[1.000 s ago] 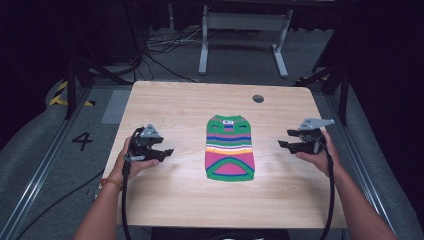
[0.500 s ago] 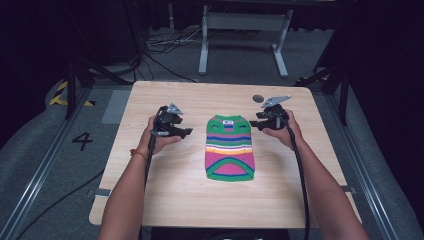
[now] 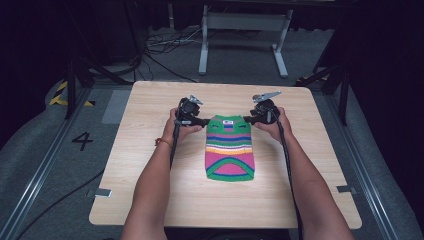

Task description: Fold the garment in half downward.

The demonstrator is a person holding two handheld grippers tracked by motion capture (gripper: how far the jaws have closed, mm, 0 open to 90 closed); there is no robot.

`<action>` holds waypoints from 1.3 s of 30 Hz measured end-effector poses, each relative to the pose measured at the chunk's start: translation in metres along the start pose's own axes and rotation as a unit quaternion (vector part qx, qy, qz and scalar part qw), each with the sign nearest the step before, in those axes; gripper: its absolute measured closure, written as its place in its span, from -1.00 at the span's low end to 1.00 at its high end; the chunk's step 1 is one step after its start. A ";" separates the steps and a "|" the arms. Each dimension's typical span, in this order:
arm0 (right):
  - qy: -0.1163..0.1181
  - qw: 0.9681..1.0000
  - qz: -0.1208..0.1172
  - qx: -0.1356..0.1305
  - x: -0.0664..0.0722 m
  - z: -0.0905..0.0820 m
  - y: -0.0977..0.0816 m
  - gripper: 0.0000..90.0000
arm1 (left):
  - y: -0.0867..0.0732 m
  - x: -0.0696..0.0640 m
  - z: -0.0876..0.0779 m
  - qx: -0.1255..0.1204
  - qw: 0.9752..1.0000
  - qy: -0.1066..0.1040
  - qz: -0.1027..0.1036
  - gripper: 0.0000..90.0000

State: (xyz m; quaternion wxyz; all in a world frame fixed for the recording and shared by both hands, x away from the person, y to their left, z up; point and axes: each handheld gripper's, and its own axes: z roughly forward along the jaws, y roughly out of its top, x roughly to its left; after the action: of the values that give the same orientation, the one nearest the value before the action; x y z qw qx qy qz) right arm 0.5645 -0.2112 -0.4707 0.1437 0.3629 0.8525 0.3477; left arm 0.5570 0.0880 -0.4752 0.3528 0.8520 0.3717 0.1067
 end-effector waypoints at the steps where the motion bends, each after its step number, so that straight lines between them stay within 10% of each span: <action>1: -0.001 1.000 0.002 -0.001 0.000 0.002 0.000 0.18 | 0.002 0.000 0.004 0.001 1.000 0.002 -0.002 -0.15; 9: -0.016 0.999 0.029 0.006 -0.002 0.019 -0.005 0.26 | 0.004 -0.005 0.030 0.007 0.999 0.046 -0.025 -0.15; 21: 0.009 0.998 0.062 -0.001 -0.009 0.032 -0.016 0.33 | 0.000 -0.008 0.044 -0.010 0.999 0.014 -0.040 0.02; 29: 0.021 0.998 0.053 -0.002 -0.003 0.031 -0.016 0.81 | 0.001 -0.011 0.043 -0.006 1.000 -0.024 -0.016 0.77; 39: 0.041 0.997 0.051 -0.037 0.000 0.015 -0.012 0.91 | 0.008 -0.018 0.025 -0.022 0.999 0.004 0.045 0.86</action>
State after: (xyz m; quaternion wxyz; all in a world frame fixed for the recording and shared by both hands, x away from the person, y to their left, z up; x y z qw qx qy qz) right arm 0.5659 -0.2100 -0.4905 0.1047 0.3856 0.8245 0.4006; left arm 0.5597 0.0584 -0.4861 0.3647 0.8596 0.3318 0.1343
